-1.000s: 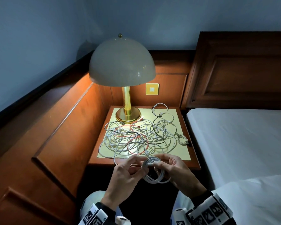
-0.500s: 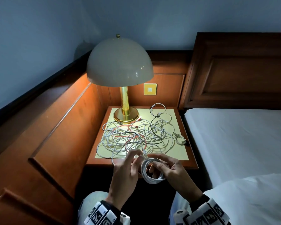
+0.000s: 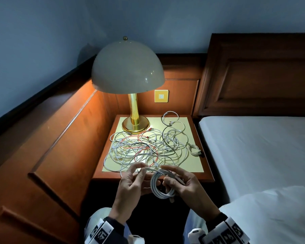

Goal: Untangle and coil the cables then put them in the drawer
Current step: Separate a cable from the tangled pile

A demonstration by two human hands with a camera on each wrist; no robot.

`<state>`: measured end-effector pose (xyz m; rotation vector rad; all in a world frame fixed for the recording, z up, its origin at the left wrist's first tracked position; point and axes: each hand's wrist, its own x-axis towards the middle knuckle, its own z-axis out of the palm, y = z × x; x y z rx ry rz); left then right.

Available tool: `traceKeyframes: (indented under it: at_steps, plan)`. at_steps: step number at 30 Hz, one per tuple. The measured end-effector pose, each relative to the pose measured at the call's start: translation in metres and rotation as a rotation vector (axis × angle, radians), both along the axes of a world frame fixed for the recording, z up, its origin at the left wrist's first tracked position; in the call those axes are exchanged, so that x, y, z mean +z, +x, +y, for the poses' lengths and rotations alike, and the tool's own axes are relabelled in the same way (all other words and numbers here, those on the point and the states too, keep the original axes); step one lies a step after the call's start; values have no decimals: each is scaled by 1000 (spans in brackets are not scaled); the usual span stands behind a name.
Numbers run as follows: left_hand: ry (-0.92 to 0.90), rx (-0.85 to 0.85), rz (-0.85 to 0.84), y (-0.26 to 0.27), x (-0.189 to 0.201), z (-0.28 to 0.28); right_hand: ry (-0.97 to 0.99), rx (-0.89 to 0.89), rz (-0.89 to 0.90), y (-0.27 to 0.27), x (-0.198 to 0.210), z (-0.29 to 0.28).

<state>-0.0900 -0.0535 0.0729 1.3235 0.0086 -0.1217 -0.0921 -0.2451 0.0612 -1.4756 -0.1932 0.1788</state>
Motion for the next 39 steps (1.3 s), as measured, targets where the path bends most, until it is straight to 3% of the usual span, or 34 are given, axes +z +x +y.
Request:
traceKeyframes:
  at_steps: [3, 9, 15, 32, 36, 39]
  plan:
    - [25, -89, 7, 0, -4, 7, 32, 37, 58, 0, 1, -5]
    - [121, -107, -71, -3, -15, 7, 112, 86, 153, 2, 6, -8]
    - [67, -123, 14, -3, -13, 7, 155, 66, 212, 4, 7, -13]
    - [432, 50, -212, 7, -41, -7, 96, -79, 104, 4, -16, -19]
    - [430, 54, -199, 11, -42, -14, 69, -120, 109, 0, -20, -23]
    - [318, -26, -132, 11, -40, -22, 18, -189, 131, -1, -22, -31]
